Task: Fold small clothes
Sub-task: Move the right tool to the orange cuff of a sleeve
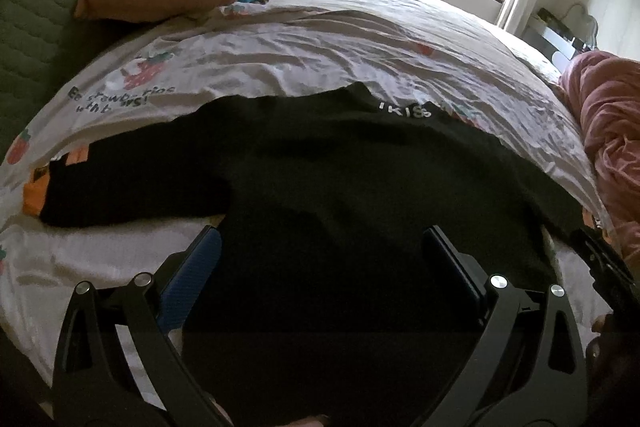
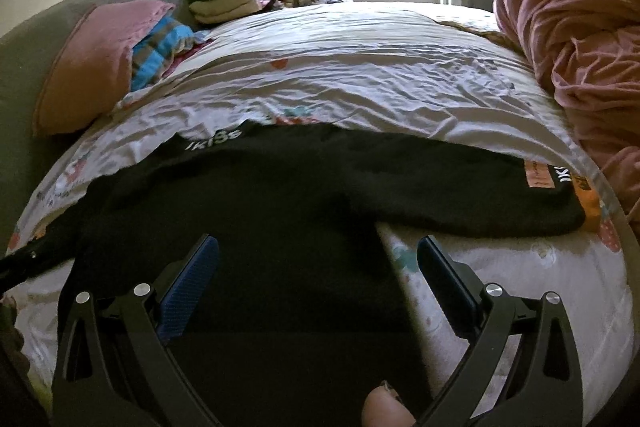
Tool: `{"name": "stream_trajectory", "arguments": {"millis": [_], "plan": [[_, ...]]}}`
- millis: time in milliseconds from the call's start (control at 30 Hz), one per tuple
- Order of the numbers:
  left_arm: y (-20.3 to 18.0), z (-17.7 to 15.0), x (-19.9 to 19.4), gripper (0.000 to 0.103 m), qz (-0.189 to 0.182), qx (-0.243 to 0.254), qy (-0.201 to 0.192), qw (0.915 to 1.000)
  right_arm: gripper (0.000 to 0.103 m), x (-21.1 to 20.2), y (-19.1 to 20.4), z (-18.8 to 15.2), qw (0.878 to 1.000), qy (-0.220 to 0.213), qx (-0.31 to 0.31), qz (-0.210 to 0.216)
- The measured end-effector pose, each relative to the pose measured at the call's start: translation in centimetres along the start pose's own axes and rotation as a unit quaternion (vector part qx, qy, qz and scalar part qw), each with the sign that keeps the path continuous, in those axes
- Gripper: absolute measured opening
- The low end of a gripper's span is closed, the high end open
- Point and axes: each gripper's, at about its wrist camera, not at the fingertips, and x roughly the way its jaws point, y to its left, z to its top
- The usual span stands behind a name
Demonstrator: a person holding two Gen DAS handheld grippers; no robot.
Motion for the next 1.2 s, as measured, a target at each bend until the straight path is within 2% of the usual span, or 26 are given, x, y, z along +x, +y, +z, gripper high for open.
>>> {"name": "stream_trajectory", "arguments": {"millis": [267,667,800,967,1200], "plan": [[-1.4,1.9,1.6,0.094,-0.005,0.014,0.007,0.9999,0.099,1.5,-3.9,1.6,0.999,0.003,0.046,-0.028],[-4.2,3.5,4.9,0.094,-0.009,0.033,0.030,0.9990,0.099,3.9,-11.4,1.3,0.990,0.031,0.104,-0.094],[-5.2,4.0,6.3,0.094,-0.014,0.031,0.036,0.9988,0.099,4.3,-15.1,0.4,0.980,0.045,0.157,-0.110],[-6.2,4.4,8.3,0.094,-0.010,0.029,0.053,0.9982,0.099,5.0,-19.3,-0.7,0.966,0.058,0.229,-0.108],[-6.5,4.7,11.1,0.094,-0.001,0.025,0.072,0.9971,0.099,6.1,-23.9,-1.0,0.948,0.059,0.283,-0.133]]}}
